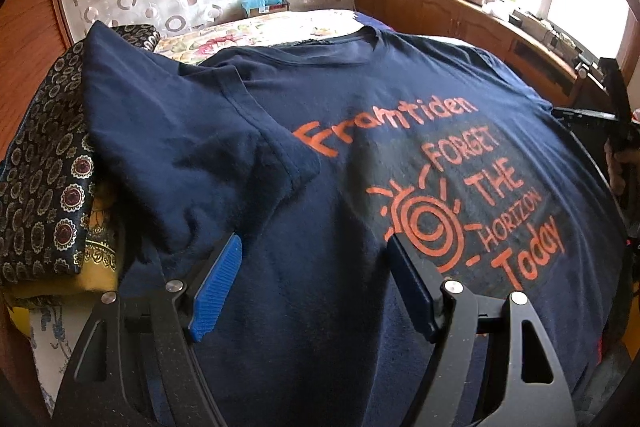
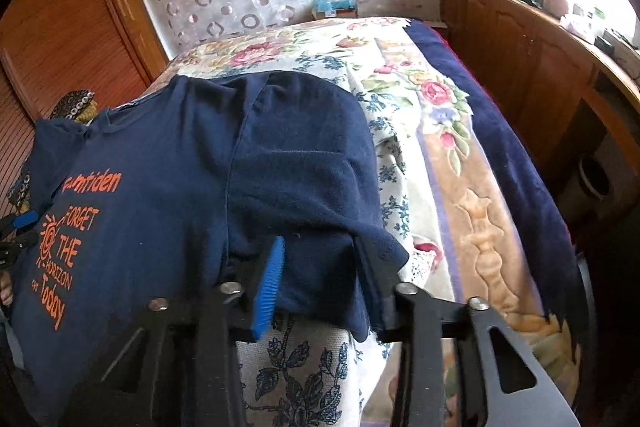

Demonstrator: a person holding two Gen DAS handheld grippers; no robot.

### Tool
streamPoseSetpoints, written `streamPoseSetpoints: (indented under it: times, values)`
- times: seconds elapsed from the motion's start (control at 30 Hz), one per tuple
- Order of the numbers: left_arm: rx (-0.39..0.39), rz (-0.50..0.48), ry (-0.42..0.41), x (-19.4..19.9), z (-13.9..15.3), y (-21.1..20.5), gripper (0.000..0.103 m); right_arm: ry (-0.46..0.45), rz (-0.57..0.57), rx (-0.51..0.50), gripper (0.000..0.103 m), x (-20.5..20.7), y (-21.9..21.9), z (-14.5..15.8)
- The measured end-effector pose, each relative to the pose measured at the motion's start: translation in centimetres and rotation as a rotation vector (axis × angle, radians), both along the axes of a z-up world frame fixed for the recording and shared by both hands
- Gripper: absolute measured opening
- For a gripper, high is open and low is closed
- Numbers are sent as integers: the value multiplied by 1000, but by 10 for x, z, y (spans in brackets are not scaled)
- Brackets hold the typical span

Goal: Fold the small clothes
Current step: 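Move the right gripper to the shirt's other side edge and grasp it, then fold the grasped side inward over the shirt with the right gripper, release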

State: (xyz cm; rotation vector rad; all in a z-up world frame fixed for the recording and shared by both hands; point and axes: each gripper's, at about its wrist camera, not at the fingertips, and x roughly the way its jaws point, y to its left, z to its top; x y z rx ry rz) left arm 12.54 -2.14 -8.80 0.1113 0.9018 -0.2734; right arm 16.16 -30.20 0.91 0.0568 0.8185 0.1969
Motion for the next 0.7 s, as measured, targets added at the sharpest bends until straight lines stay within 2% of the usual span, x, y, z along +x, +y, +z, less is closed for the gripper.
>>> streamPoseSetpoints:
  times: [0.1, 0.17, 0.27, 0.4, 0.57, 0.7]
  values:
    - [40, -10, -1, -1, -2, -6, 79, -12, 5, -47, 24, -6, -14, -1]
    - [33, -9, 2, 1, -2, -7, 82, -21, 0, -86, 9, -10, -14, 1]
    - [38, -28, 8, 2, -4, -11, 89, -37, 4, -105, 2, -7, -16, -4]
    - [36, -27, 10, 3, -4, -11, 90, -112, 8, -126, 2, -13, -8, 9]
    - [37, -28, 10, 3, -4, -12, 91, -212, 84, -89, 2, -26, 17, 32]
    - [36, -27, 9, 3, -4, -12, 91, -219, 190, -75, 2, -35, 48, 34]
